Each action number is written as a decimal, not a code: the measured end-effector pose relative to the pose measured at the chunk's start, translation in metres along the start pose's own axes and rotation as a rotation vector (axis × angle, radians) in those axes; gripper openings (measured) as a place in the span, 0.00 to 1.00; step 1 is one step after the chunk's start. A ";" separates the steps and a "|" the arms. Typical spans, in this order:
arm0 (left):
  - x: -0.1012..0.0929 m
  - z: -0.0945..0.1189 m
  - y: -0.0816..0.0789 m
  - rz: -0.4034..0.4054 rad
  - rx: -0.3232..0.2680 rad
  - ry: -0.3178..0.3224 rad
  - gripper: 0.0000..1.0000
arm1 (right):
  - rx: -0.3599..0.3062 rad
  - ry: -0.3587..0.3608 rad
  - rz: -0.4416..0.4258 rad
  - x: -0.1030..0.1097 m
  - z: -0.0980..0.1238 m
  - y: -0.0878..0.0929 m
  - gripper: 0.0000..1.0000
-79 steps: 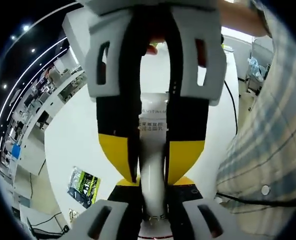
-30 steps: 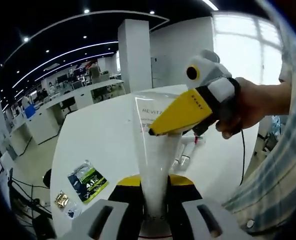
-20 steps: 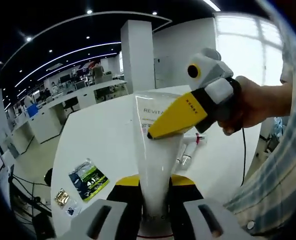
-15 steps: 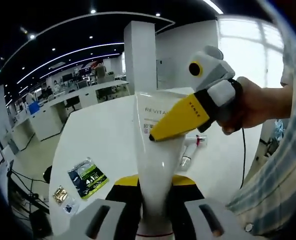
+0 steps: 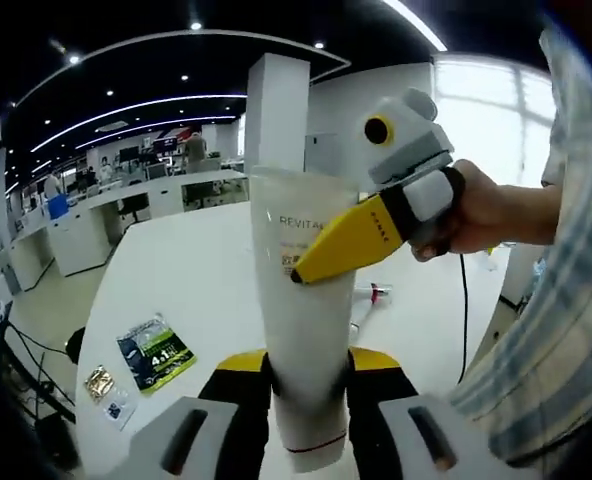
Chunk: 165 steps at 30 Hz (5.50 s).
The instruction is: Arrange the skincare products in the storage area until every visible bottle or jar stands upright without overlapping.
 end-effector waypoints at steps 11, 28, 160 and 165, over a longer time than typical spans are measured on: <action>0.000 0.007 0.006 0.075 -0.032 0.092 0.41 | 0.122 -0.086 0.222 0.007 0.002 0.001 0.07; -0.018 0.000 0.001 -0.016 0.006 0.299 0.25 | 0.197 -0.296 0.428 0.030 0.005 -0.001 0.07; 0.108 0.030 0.075 0.183 0.042 0.045 0.37 | 0.800 0.386 0.520 -0.249 -0.012 -0.100 0.02; 0.111 0.031 0.080 0.197 0.045 0.036 0.37 | 0.801 0.359 0.518 -0.252 -0.013 -0.096 0.03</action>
Point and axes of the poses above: the point that each gripper's makers call its tool centre point, and the gripper's own axes: z roughly backward along the fingers, x roughly to its left, y roughly out of its underside, the point moved 6 cm from there along z, roughly backward along the fingers, and after that the axes turned 8 degrees about y, right-handed, at the moved point
